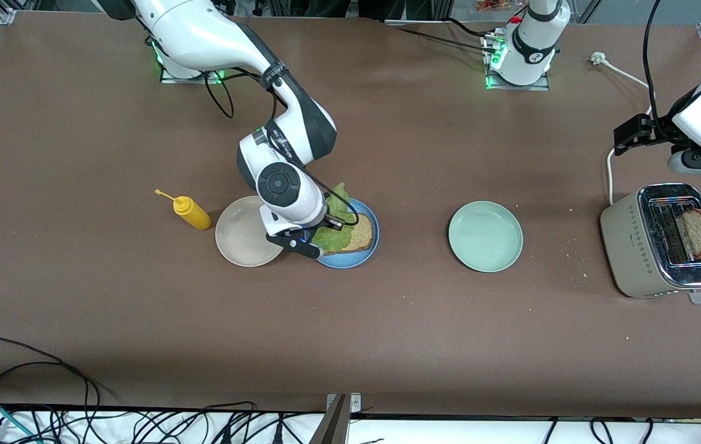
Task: Make sandwich in blue plate with both arms
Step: 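Carry the lettuce leaf with the right gripper over the bread, then release the lettuce onto the bread and withdraw the right gripper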
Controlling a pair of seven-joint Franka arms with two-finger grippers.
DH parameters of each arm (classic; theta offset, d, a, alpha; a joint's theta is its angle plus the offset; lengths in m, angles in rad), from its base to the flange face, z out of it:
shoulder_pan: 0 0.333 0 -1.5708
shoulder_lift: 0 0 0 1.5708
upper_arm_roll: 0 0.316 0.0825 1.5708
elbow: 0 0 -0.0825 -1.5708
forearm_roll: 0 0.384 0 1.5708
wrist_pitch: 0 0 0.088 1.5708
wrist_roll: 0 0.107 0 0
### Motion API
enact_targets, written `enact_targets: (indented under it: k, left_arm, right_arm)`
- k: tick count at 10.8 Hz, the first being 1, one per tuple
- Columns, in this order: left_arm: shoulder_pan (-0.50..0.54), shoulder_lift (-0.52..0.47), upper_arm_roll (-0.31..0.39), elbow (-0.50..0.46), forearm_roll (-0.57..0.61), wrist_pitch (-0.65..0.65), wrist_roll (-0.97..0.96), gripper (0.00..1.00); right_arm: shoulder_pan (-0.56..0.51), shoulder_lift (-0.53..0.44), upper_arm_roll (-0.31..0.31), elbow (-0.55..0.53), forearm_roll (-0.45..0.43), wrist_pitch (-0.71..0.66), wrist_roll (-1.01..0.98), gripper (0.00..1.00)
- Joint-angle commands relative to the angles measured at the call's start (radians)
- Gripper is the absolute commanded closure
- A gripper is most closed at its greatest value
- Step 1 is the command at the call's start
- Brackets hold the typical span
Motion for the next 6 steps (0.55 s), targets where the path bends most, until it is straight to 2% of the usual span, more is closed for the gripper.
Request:
enact_targets:
  k: [1, 2, 3, 6]
  left_arm:
    - [-0.002, 0.013, -0.002, 0.031, 0.031, -0.020, -0.008, 0.00]
    - [-0.001, 0.013, -0.002, 0.031, 0.031, -0.020, -0.008, 0.00]
    - [-0.001, 0.013, -0.002, 0.031, 0.031, -0.020, -0.008, 0.00]
    - [-0.001, 0.013, -0.002, 0.031, 0.031, -0.020, -0.008, 0.00]
  right_arm:
    - [0.029, 0.026, -0.011, 0.001, 0.007, 0.058, 0.013, 0.40]
    - [0.029, 0.025, -0.013, 0.003, 0.008, 0.056, 0.013, 0.11]
    - [0.026, 0.020, -0.013, 0.003, 0.007, 0.055, 0.012, 0.00]
    - [0.023, -0.012, -0.026, 0.004, 0.001, 0.033, 0.004, 0.00]
